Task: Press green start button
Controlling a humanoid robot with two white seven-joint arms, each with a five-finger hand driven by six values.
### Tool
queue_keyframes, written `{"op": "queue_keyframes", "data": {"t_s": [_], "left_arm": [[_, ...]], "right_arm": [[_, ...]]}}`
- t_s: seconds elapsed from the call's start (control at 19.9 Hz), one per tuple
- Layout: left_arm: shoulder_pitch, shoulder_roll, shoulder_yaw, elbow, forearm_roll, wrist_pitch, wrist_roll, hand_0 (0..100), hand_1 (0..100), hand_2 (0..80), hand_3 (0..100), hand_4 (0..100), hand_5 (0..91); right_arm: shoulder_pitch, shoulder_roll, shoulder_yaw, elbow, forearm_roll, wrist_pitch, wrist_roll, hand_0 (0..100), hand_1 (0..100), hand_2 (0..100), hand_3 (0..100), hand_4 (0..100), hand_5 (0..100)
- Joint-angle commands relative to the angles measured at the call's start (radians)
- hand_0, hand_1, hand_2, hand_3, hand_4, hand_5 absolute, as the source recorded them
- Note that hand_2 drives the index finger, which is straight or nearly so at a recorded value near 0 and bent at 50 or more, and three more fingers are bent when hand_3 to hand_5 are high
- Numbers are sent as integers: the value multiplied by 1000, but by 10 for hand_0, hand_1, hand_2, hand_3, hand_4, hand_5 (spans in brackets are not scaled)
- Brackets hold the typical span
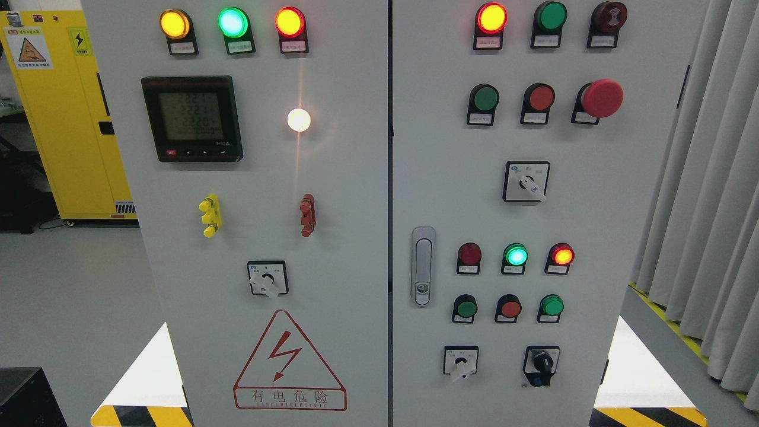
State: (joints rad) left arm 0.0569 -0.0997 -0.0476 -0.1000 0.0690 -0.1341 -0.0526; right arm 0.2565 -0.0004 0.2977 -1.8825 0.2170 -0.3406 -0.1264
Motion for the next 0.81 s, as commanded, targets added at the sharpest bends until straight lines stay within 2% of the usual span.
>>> {"op": "queue_keyframes", "data": {"t_s": [0.0, 0.35, 0.55, 0.6, 0.65, 0.71, 0.76], "left_arm": [[1, 0, 0, -1, 0, 1, 0, 120, 556, 0, 0, 0, 0], [0, 0, 0, 0, 0, 1, 0, 120, 556, 0, 0, 0, 0], [1, 0, 0, -1, 0, 1, 0, 120, 556, 0, 0, 0, 0], [0, 0, 0, 0, 0, 1, 0, 120, 556, 0, 0, 0, 0], [0, 0, 0, 0, 0, 1, 0, 120, 556, 0, 0, 0, 0], [1, 0, 0, 0, 0, 1, 0, 120, 556, 0, 0, 0, 0], [0, 0, 0, 0, 0, 1, 0, 120, 556, 0, 0, 0, 0]], "right_arm": [[0, -23, -3, -1, 1, 2, -1, 363, 610, 0, 174, 235, 187], [-3, -26, -11, -1, 1, 2, 2, 362, 614, 0, 178, 250, 199], [-28, -35, -40, 0, 11, 3, 11, 363, 615, 0, 181, 258, 202], [-34, -35, -49, -1, 30, 5, 11, 356, 636, 0, 190, 287, 213], [-37, -35, -63, -1, 82, 5, 11, 358, 699, 0, 246, 366, 259], [-42, -35, -84, -3, 161, 5, 10, 373, 712, 0, 261, 387, 279], [-54, -36, -113, -6, 242, 5, 8, 385, 769, 0, 332, 441, 347]]}}
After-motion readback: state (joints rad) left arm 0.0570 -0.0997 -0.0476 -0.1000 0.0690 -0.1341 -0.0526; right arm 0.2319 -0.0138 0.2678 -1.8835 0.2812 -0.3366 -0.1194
